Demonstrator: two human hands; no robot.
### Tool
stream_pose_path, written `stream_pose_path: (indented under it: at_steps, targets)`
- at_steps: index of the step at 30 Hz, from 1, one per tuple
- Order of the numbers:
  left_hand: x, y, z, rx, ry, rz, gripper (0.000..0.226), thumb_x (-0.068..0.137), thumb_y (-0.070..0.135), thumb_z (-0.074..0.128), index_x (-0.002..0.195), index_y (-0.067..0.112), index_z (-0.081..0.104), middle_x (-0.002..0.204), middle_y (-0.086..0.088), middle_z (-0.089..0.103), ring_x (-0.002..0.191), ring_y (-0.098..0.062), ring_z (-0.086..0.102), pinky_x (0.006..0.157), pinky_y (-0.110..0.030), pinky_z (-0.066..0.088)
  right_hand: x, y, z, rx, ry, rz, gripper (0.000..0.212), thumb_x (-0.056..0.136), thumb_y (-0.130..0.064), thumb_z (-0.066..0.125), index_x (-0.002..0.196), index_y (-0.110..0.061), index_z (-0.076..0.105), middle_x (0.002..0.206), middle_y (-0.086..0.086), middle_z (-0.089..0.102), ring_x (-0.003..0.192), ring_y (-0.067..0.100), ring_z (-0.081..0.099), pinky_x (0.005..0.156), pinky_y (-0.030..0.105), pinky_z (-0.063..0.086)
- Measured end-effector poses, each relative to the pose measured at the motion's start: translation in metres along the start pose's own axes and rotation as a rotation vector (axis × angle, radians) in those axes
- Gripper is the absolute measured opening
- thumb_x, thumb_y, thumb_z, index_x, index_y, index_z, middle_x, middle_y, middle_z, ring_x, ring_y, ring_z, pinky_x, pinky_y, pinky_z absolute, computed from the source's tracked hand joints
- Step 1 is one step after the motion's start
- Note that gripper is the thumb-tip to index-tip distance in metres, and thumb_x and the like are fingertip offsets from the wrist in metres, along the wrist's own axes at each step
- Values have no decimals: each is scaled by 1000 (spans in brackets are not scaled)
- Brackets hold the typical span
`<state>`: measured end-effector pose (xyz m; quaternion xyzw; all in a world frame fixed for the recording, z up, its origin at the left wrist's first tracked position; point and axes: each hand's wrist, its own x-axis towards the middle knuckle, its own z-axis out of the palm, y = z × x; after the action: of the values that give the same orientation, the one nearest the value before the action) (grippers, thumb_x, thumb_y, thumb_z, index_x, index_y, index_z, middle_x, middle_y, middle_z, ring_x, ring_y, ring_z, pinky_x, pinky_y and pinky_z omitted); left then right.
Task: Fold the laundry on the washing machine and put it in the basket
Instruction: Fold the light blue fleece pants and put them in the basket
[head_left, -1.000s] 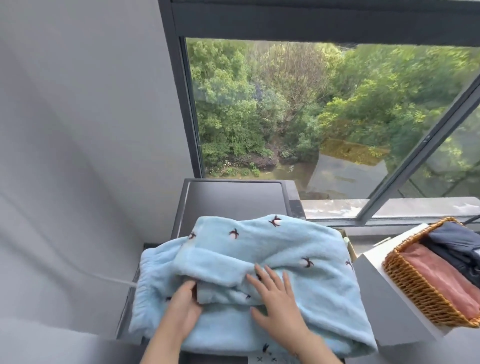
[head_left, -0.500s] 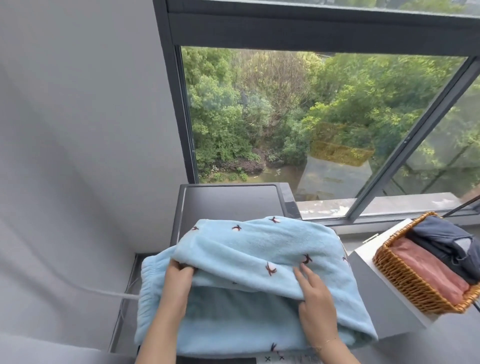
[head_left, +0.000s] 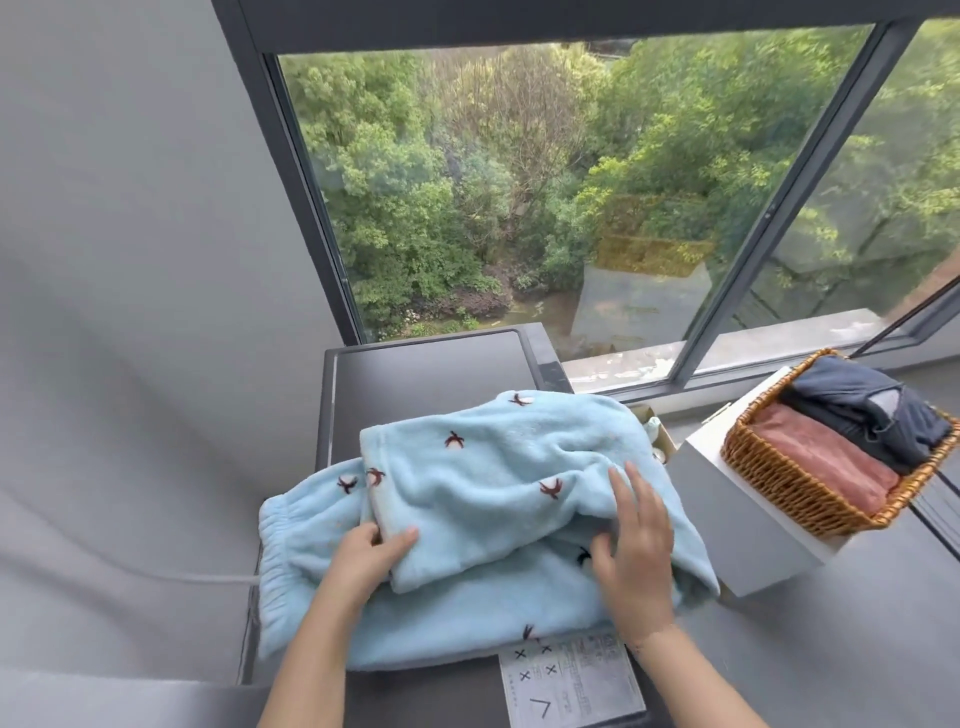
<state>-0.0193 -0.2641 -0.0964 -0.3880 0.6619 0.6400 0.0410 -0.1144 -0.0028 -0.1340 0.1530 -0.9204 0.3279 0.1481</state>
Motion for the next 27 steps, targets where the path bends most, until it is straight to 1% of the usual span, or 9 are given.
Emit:
stream_pose_path:
  at_steps: [2, 4, 6, 8, 12, 16, 19, 22, 27]
  targets:
    - [-5, 17, 6, -58, 81, 25, 25, 91, 18, 64, 109, 1, 66, 98, -8, 71, 82, -18, 66, 66, -23, 51, -16, -15, -3, 144, -9, -285, 48, 74, 3, 49, 119, -13, 55, 120, 5, 56, 113, 20, 52, 99, 31, 41]
    - [-14, 45, 12, -241, 93, 37, 21, 94, 21, 58, 107, 8, 67, 89, -3, 73, 79, -17, 68, 75, -30, 50, -25, -29, -2, 244, -322, -372, 28, 76, -5, 47, 97, -15, 63, 94, -8, 58, 86, 8, 55, 78, 19, 44]
    - [-26, 77, 18, -339, 65, 105, 18, 97, 22, 52, 100, 11, 66, 79, 2, 74, 70, -10, 70, 68, -26, 53, -26, -35, 6, 319, -648, -139, 28, 79, -15, 47, 95, -19, 70, 89, -12, 61, 80, -2, 53, 75, 14, 42]
    - [-37, 108, 24, -369, 31, 194, 19, 98, 22, 49, 93, 12, 65, 72, 4, 73, 62, -5, 68, 57, -19, 54, -23, -37, 16, 556, -743, 248, 31, 84, -10, 50, 106, -18, 70, 100, -9, 69, 93, 4, 60, 85, 16, 46]
    - [-62, 144, 30, -447, -35, 328, 19, 97, 22, 50, 88, 11, 64, 65, 2, 70, 58, -5, 65, 56, -18, 54, -6, -21, 10, 1507, -423, 1043, 36, 78, 13, 44, 107, 0, 60, 112, 16, 66, 100, 29, 65, 86, 34, 52]
    - [-72, 150, 19, -502, 1, 418, 14, 95, 24, 54, 92, 14, 64, 70, 3, 69, 66, -7, 65, 61, -20, 55, -4, 7, -20, 1958, -184, 1160, 71, 42, -2, 66, 112, -11, 58, 122, 13, 61, 117, 35, 54, 101, 51, 39]
    - [-64, 136, 0, -442, 66, 377, 9, 94, 21, 57, 90, 19, 65, 74, 1, 65, 72, -14, 58, 62, -25, 52, 6, 21, -47, 1986, -82, 1111, 69, 59, -18, 73, 126, -13, 57, 126, 12, 62, 117, 29, 56, 105, 41, 38]
    - [-64, 119, -9, -404, 25, 331, 20, 92, 2, 52, 92, 16, 66, 70, 0, 66, 65, -14, 61, 57, -21, 53, 19, 33, -60, 1787, 113, 1149, 41, 88, -28, 59, 126, -13, 57, 110, 7, 70, 91, 16, 70, 77, 28, 57]
    - [-70, 87, -15, -244, -53, 345, 57, 76, -3, 59, 116, 38, 62, 98, 1, 72, 82, -19, 69, 75, -36, 55, 24, 51, -43, 1521, 394, 1277, 34, 99, -28, 48, 127, -11, 56, 97, 1, 71, 78, 11, 69, 55, 23, 57]
